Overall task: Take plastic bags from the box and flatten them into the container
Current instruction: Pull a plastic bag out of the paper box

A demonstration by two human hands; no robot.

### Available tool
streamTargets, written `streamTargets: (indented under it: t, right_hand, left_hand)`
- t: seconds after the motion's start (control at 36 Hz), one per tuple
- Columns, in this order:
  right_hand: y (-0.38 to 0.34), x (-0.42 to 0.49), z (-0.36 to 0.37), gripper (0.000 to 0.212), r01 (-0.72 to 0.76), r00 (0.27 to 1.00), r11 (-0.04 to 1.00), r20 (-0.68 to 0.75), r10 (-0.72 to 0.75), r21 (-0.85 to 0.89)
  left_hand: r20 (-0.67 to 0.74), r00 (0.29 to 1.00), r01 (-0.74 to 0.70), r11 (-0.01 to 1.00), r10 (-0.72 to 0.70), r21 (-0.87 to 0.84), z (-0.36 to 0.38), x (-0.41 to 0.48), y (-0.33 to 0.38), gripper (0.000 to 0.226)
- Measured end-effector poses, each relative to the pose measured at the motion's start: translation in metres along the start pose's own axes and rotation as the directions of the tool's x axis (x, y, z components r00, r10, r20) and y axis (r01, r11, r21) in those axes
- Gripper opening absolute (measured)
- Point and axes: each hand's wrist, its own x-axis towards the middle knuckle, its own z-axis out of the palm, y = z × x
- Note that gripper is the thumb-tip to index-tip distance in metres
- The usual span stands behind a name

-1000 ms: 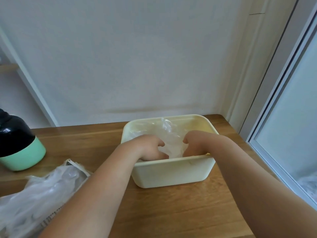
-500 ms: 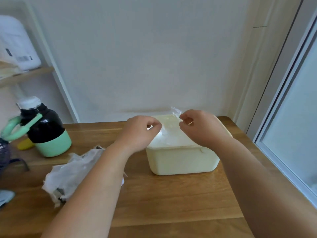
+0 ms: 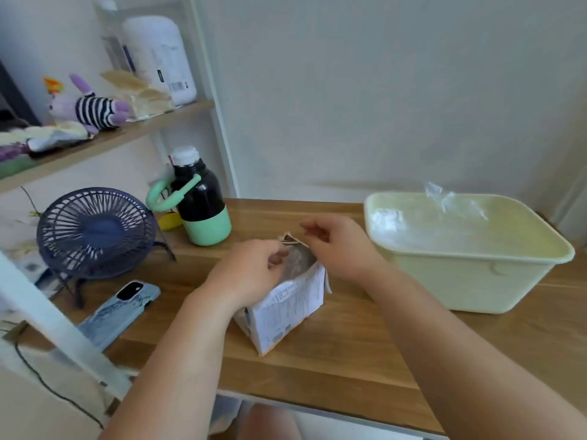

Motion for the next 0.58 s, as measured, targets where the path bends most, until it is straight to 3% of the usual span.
streamTargets:
  t: [0.08, 0.25, 0.39, 0.58]
  right_hand:
    - [0.003, 0.001, 0.012, 0.038, -0.003, 0.995, 0.998, 0.103, 0.009, -0.064]
    - [0.006, 0.002, 0.016, 0.038, 0.037, 0.992, 0.995, 0.122, -0.026, -0.089]
    - [0.006, 0.000, 0.018, 0.039, 0.059, 0.993, 0.989, 0.109, -0.044, -0.135]
    - [0.003, -0.002, 0.020, 0.031, 0.096, 0.992, 0.982, 0.097, -0.081, -0.161]
  left_hand:
    - [0.002, 0.999, 0.042, 0.998, -0.042, 0.039, 0.005, 0.001, -0.008, 0.029]
    - [-0.200, 0.979, 0.057, 0.996, -0.041, 0.074, 0.006, 0.006, -0.009, 0.031]
    - [-0.183, 0.982, 0.076, 0.988, -0.050, 0.134, 0.009, 0.004, -0.007, 0.022]
    - [-0.118, 0.992, 0.075, 0.964, -0.046, 0.254, 0.003, -0.001, -0.002, 0.033]
